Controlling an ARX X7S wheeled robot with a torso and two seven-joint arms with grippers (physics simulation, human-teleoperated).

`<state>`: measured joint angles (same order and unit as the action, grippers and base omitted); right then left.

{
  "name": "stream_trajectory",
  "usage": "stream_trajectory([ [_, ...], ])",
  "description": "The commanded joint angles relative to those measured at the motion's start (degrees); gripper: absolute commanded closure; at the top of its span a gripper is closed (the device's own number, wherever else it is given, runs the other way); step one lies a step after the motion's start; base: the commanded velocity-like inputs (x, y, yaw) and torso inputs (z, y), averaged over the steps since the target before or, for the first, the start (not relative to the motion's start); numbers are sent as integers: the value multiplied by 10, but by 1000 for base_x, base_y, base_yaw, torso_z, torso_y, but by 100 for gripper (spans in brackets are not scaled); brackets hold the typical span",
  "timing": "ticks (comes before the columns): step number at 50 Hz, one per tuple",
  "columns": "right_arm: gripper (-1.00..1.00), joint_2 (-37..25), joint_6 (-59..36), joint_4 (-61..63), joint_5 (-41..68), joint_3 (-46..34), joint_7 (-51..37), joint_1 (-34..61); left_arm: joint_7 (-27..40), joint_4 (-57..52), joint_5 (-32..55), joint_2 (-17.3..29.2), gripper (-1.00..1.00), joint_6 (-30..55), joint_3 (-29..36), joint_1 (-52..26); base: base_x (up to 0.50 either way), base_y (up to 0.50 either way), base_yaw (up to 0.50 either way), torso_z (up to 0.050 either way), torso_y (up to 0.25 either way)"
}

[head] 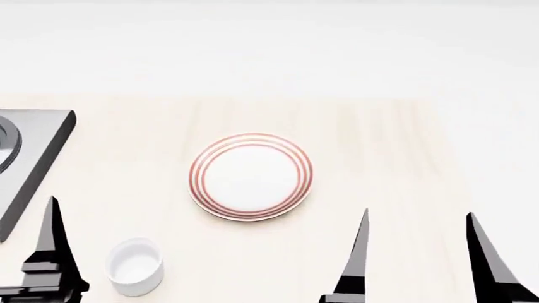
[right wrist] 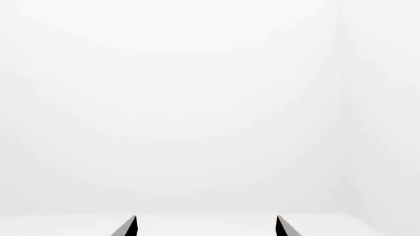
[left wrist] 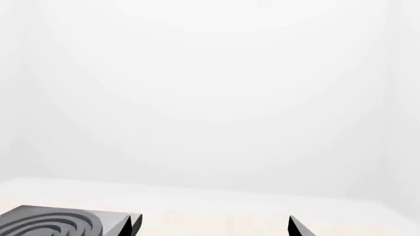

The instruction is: Pick the akita bowl on the cookies box and place it on the plate.

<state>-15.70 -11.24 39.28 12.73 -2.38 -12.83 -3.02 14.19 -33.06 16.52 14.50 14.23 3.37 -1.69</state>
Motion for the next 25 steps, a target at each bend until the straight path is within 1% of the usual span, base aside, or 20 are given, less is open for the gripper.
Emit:
stream_trajectory([
  [1,-100,3,26,-10,-14,-2,-11,-4,-13,-3,38,6,-100,-14,-11,5,0,0,0,50,0],
  [9,-100,-3,32,-11,-25,-12,-12,-6,-8,-5,55,9,-100,2,-15,-2,0,0,0,50,0],
  [11,-100,-8,22,-3,-9,-7,-8,-4,-9,-11,77,12,-100,18,-20,-6,0,0,0,50,0],
  [25,-100,-14,25,-4,-3,-8,-10,-5,-9,-11,103,17,-100,32,-23,-6,0,0,0,50,0],
])
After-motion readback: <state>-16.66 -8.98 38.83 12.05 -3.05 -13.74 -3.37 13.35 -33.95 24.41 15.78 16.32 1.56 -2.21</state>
